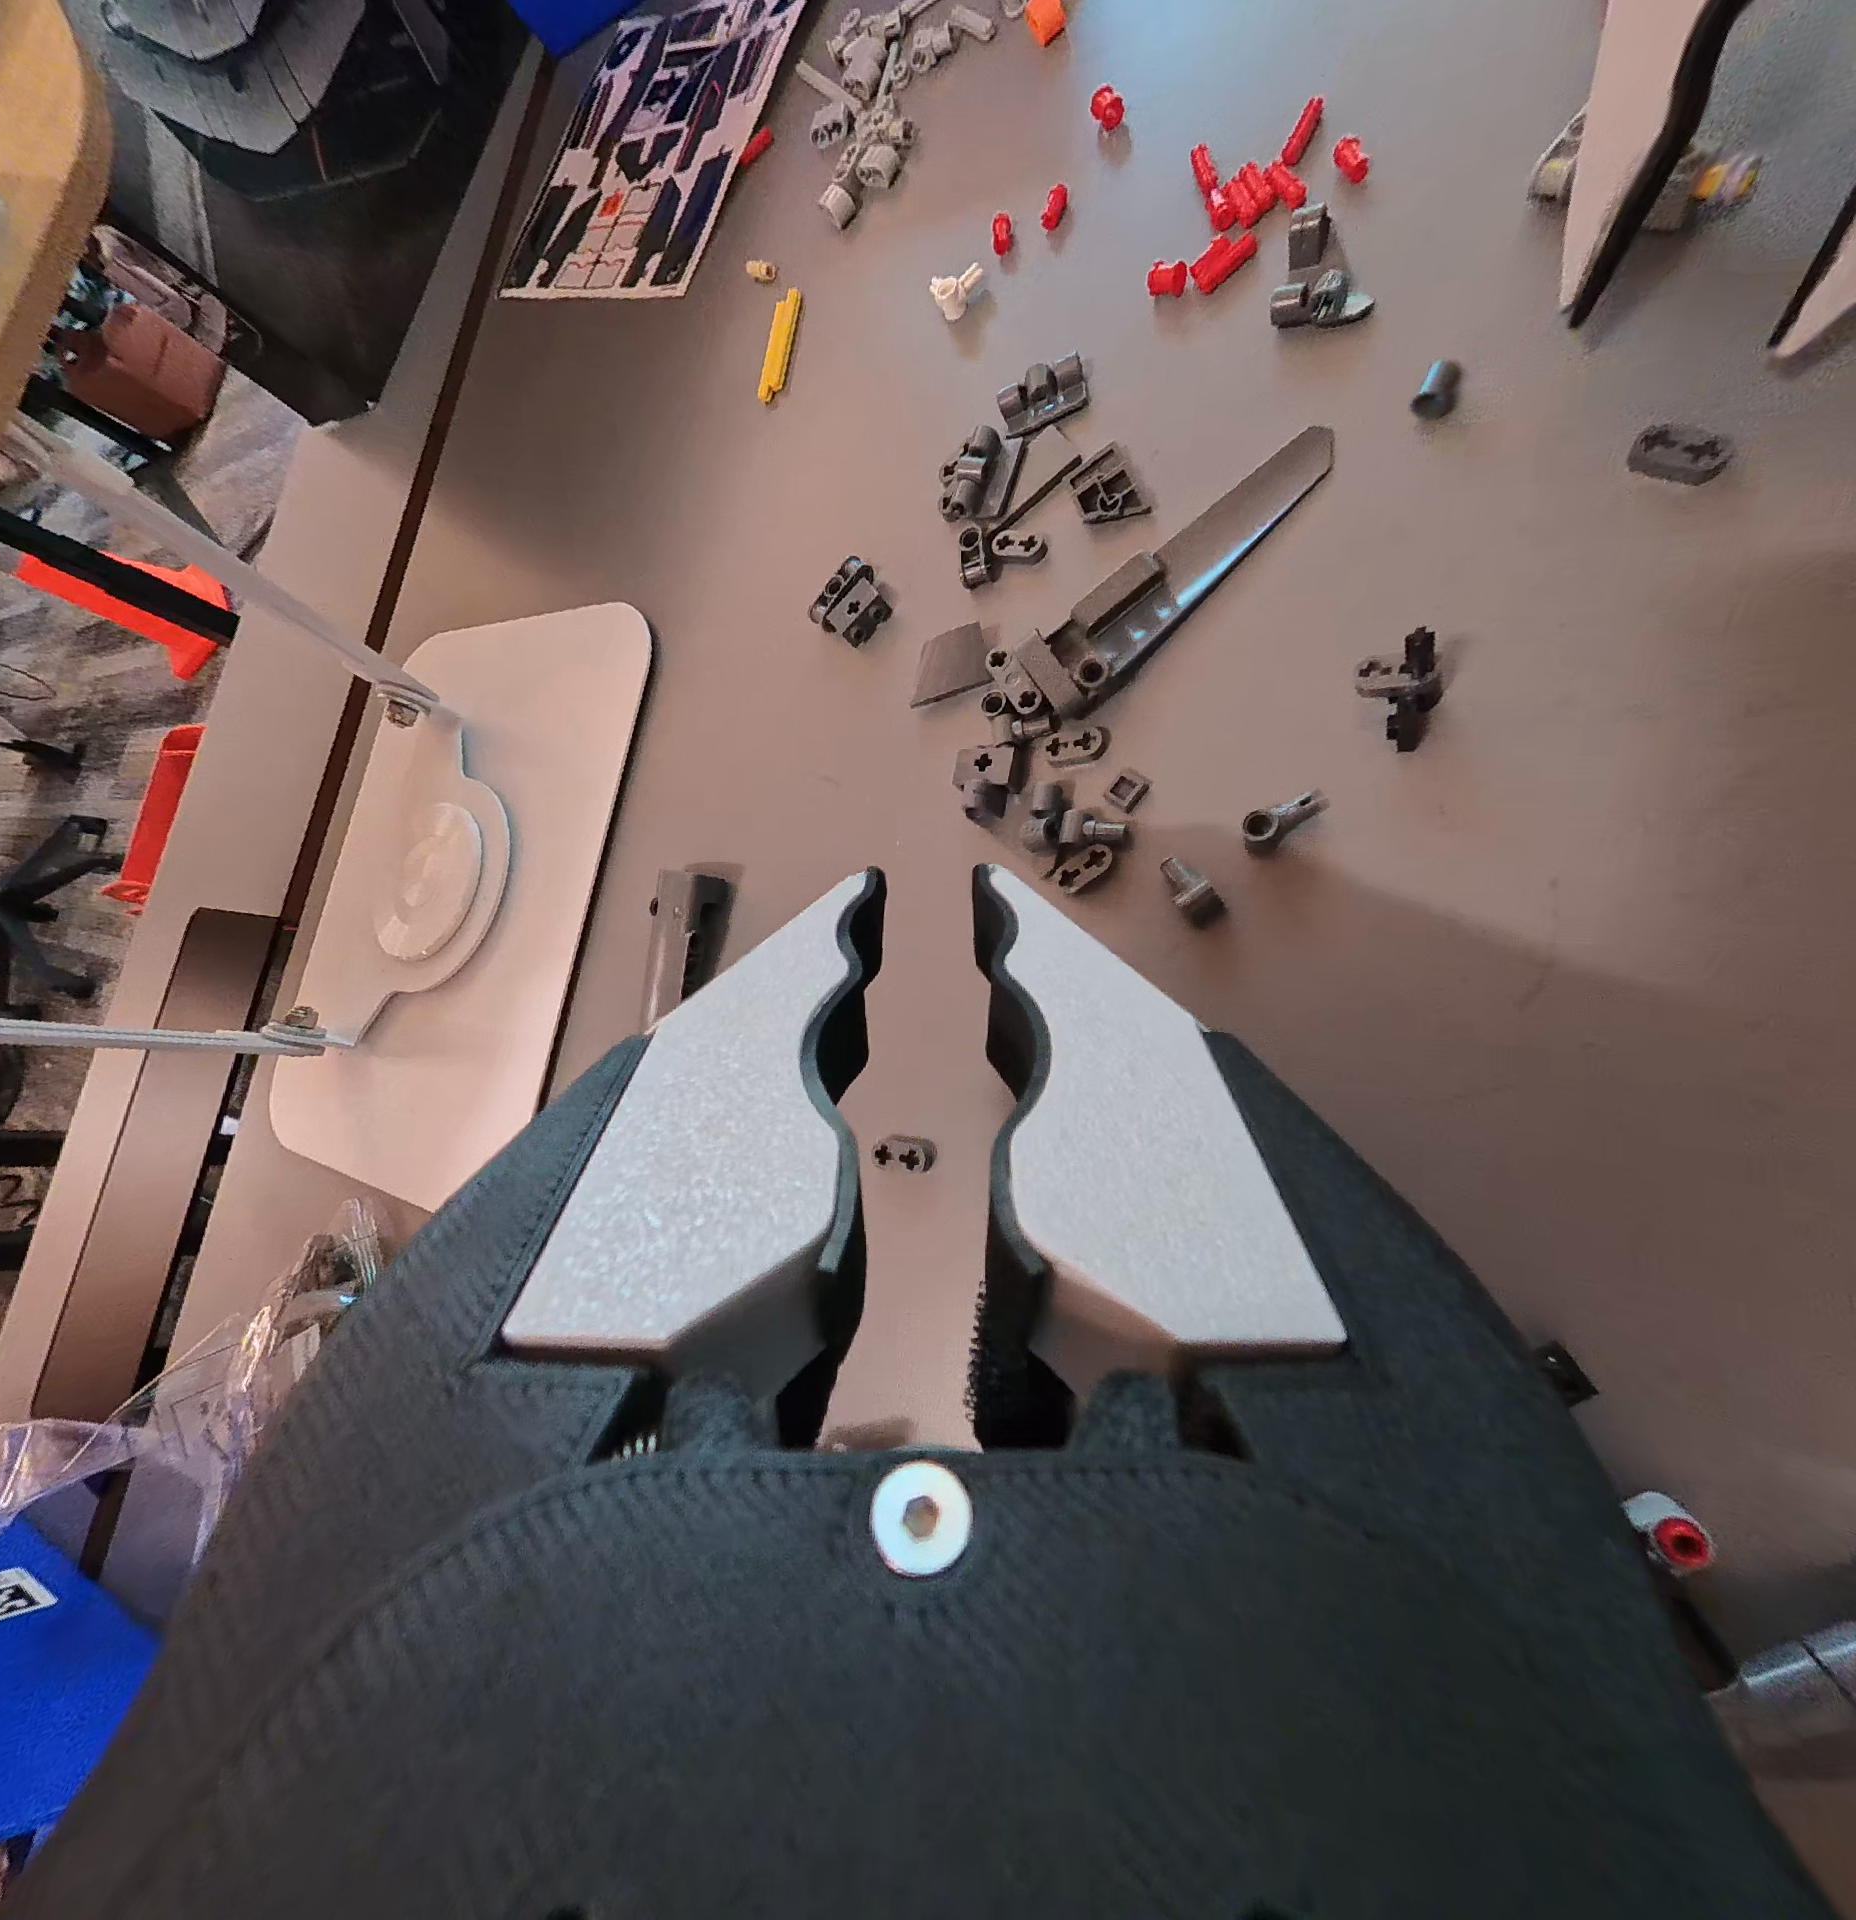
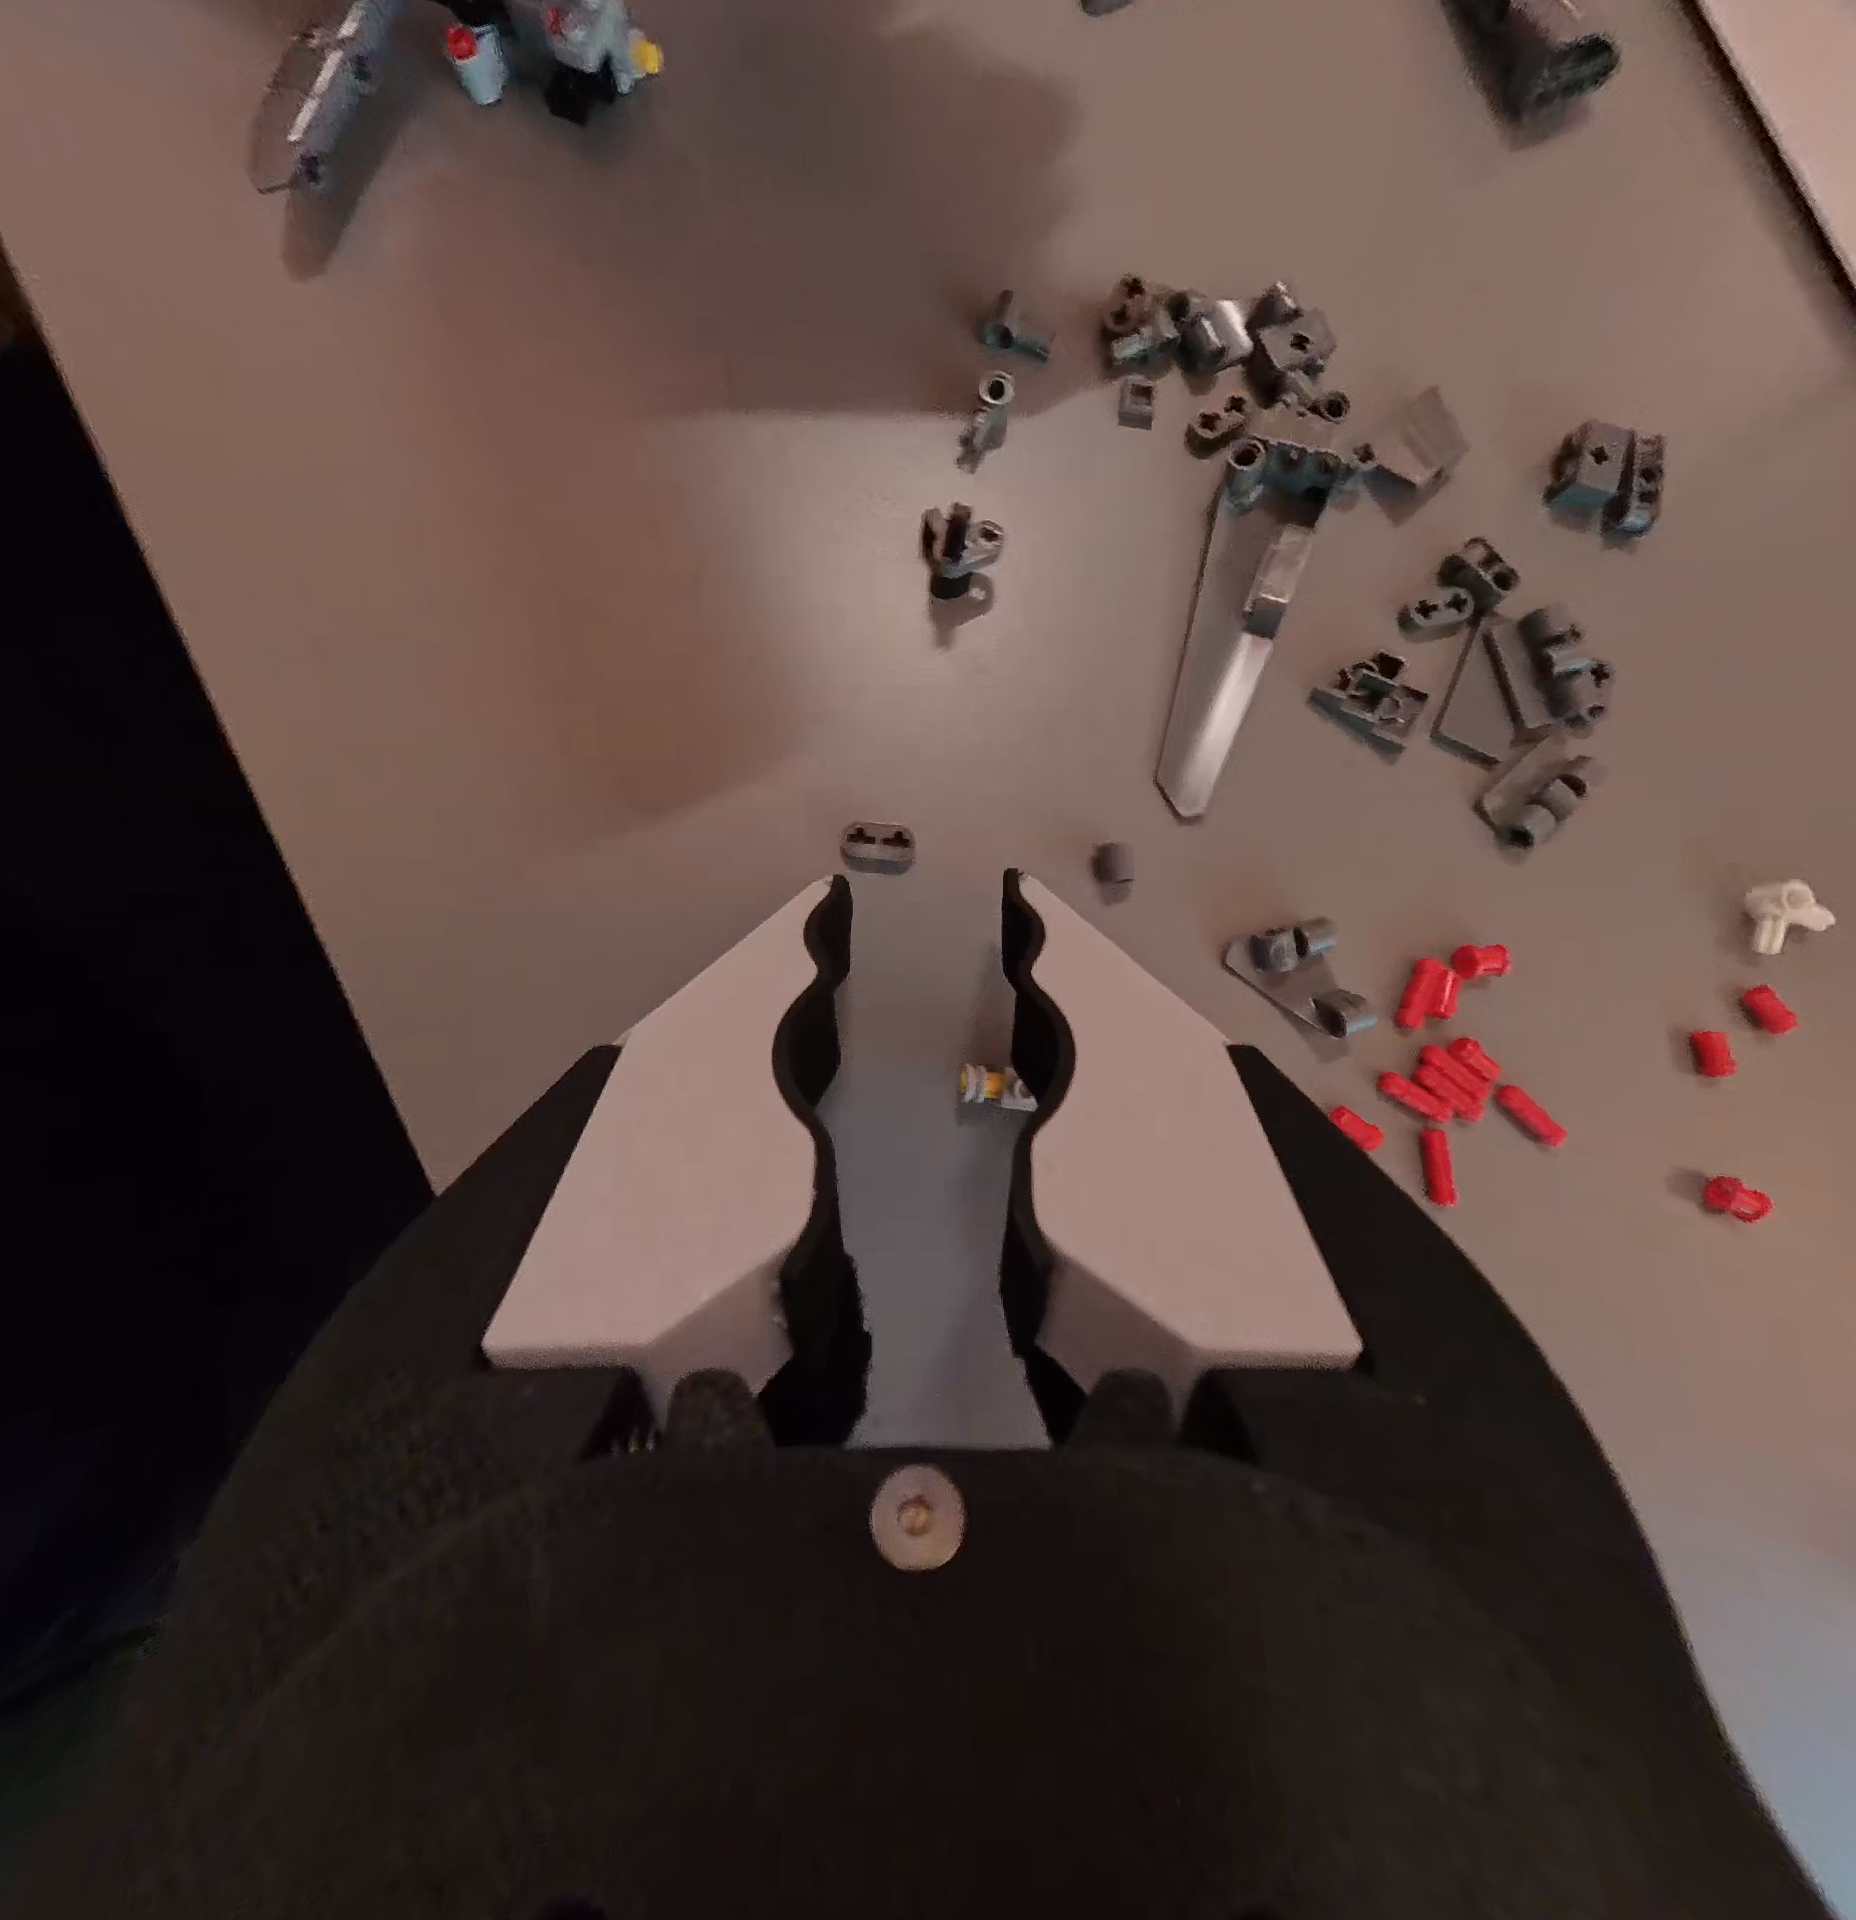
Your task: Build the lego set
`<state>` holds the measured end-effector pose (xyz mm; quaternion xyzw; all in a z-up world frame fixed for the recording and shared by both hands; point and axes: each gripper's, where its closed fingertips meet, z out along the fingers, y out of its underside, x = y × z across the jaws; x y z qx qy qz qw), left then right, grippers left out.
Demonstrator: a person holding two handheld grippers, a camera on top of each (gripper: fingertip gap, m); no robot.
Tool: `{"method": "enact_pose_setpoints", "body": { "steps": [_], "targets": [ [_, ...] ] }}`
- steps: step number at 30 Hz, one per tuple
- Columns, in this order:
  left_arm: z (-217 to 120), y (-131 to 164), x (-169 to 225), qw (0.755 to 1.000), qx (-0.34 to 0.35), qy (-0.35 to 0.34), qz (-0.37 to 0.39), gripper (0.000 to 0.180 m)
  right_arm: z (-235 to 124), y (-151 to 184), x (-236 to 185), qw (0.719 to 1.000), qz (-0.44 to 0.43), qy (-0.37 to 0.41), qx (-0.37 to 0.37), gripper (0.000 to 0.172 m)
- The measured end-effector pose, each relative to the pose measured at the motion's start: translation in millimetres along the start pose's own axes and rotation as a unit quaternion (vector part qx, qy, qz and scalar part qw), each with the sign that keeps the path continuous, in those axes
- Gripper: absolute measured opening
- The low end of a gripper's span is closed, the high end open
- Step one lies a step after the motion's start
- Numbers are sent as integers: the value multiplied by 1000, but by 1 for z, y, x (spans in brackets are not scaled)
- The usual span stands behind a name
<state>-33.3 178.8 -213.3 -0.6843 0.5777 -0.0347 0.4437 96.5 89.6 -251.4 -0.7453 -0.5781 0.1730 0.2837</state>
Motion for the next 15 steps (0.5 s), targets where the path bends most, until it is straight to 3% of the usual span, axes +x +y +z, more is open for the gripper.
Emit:
{"method": "enact_pose_setpoints", "body": {
  "steps": [4,15],
  "targets": [
    [0,-1,-2,1000,1,-3,1,15,3,-2,-8,1000,-23,-8,-9,27],
    [1,-2,0,1000,1,0,-1,15,18,-3,-14,999,29,-7,-11,17]
  ]
}}
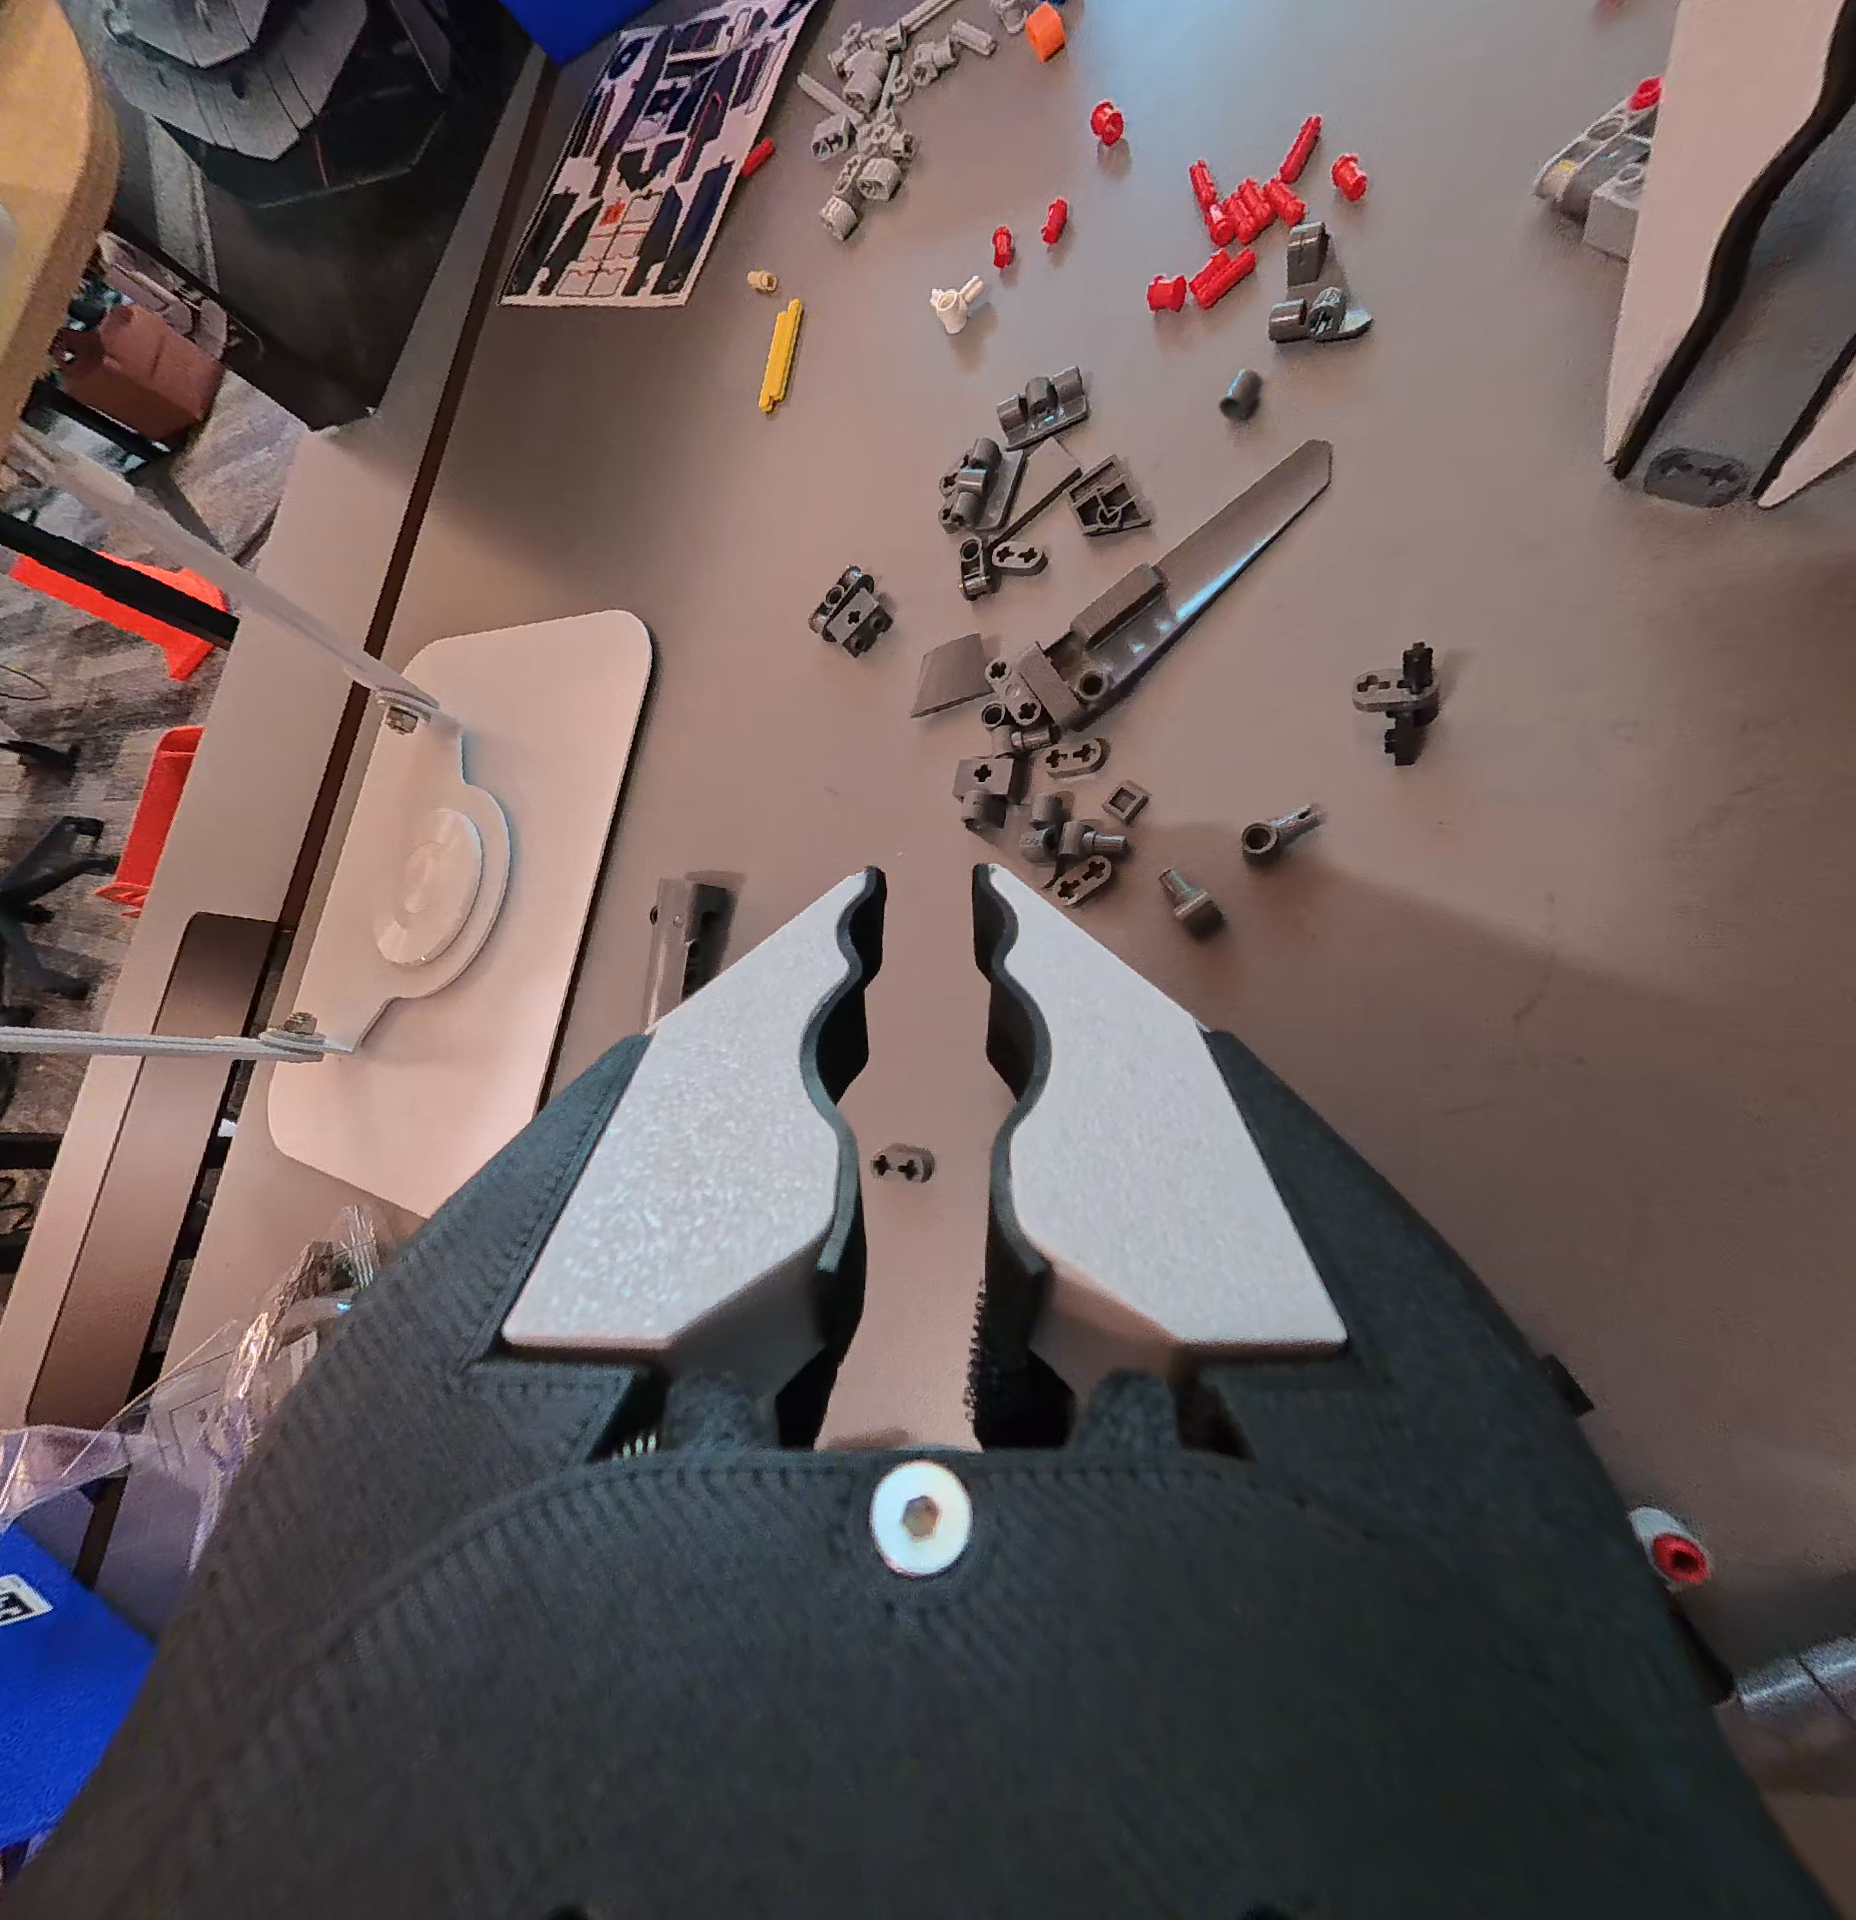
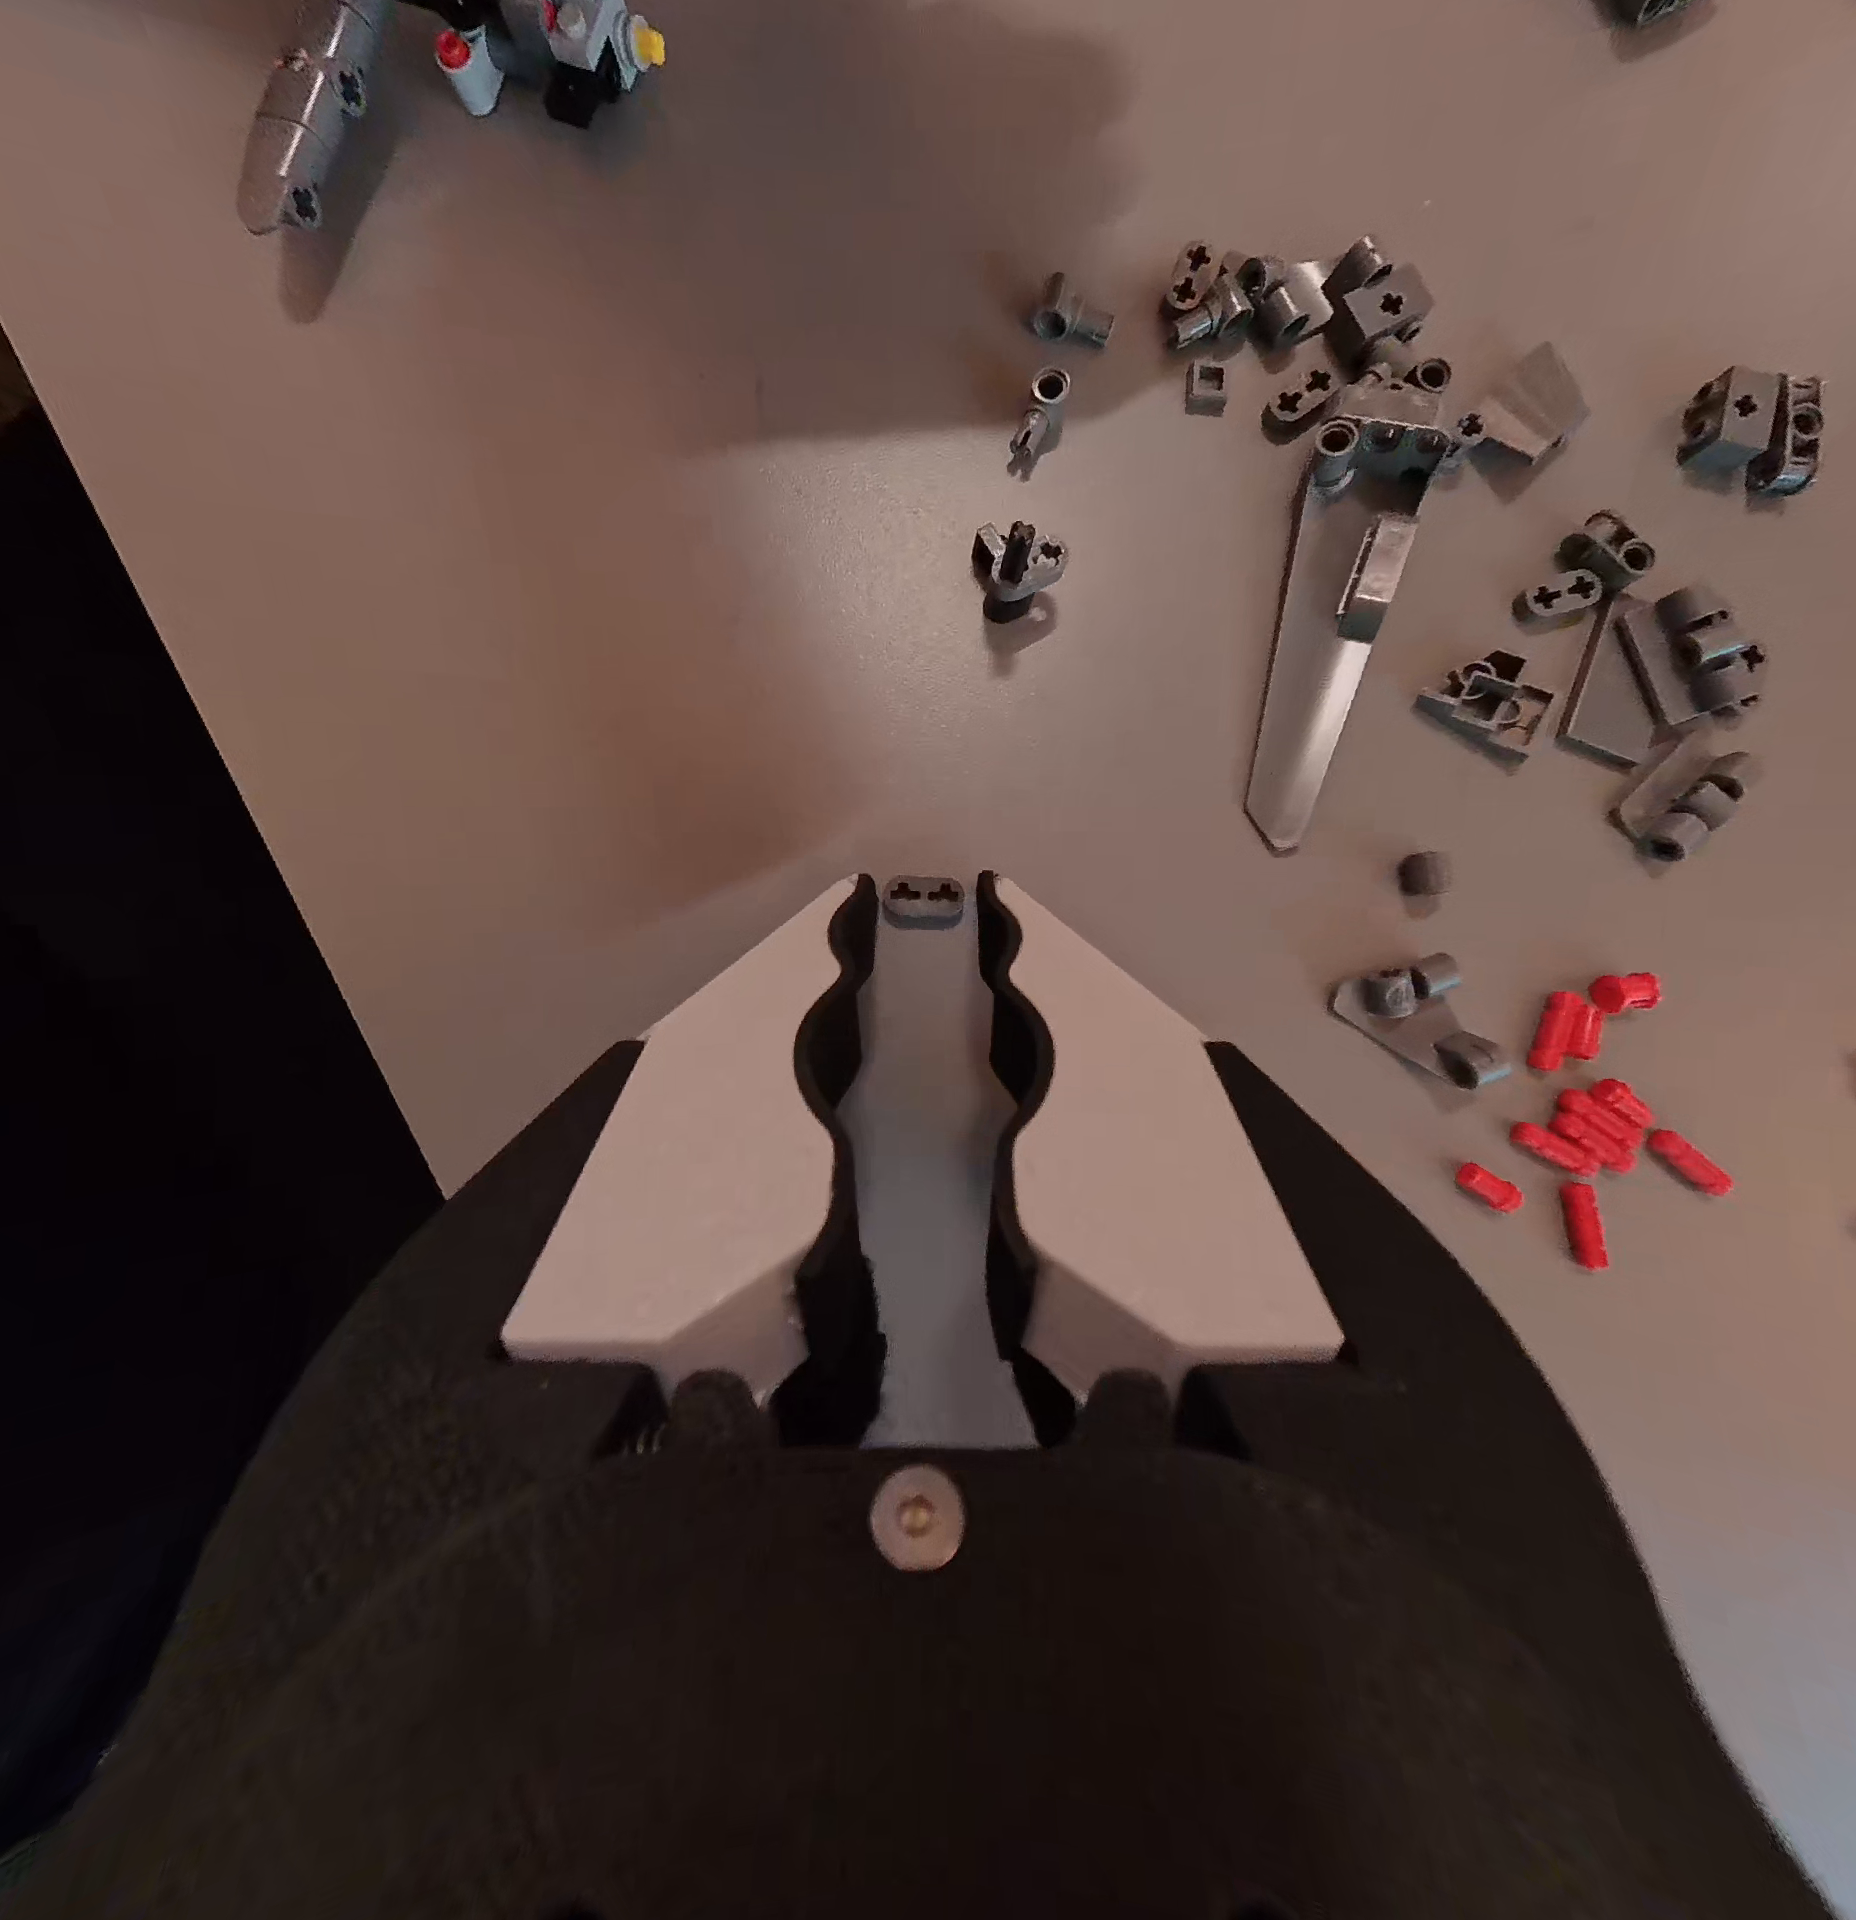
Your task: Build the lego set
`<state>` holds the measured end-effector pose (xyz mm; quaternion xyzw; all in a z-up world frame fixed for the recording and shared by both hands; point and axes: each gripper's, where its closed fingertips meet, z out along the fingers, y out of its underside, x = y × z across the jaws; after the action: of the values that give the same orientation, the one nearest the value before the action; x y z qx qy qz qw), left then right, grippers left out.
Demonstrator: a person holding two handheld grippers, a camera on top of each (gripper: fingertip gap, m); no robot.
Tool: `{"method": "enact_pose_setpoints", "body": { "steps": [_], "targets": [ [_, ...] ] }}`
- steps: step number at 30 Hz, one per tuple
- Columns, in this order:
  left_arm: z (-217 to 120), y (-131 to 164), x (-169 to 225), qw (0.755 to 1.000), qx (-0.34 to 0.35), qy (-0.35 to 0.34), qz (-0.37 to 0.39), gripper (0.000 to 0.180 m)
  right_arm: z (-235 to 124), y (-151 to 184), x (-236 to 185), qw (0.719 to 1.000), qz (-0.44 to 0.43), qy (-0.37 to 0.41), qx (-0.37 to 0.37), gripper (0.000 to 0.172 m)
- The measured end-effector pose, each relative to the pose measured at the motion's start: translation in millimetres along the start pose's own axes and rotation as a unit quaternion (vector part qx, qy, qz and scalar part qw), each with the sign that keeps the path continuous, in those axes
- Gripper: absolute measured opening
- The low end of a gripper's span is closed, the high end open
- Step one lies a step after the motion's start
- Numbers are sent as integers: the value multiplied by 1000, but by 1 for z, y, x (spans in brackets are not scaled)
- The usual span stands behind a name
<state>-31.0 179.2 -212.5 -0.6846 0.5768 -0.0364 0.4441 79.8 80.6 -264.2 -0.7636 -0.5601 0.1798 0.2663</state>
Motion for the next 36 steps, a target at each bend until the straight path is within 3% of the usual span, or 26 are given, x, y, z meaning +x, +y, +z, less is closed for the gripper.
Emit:
{"method": "enact_pose_setpoints", "body": {
  "steps": [10,19,23,36],
  "targets": [
    [2,-1,6,1000,0,4,8,15,-2,-6,2,1000,-22,-9,9,12],
    [8,0,11,1000,-3,13,5,15,-11,-49,20,986,-155,-51,44,12],
    [10,0,14,1000,-5,16,8,15,-7,-56,18,972,-205,-105,50,12],
    [12,-1,20,999,-5,28,16,15,13,-63,13,956,-258,-139,18,12]
  ]
}}
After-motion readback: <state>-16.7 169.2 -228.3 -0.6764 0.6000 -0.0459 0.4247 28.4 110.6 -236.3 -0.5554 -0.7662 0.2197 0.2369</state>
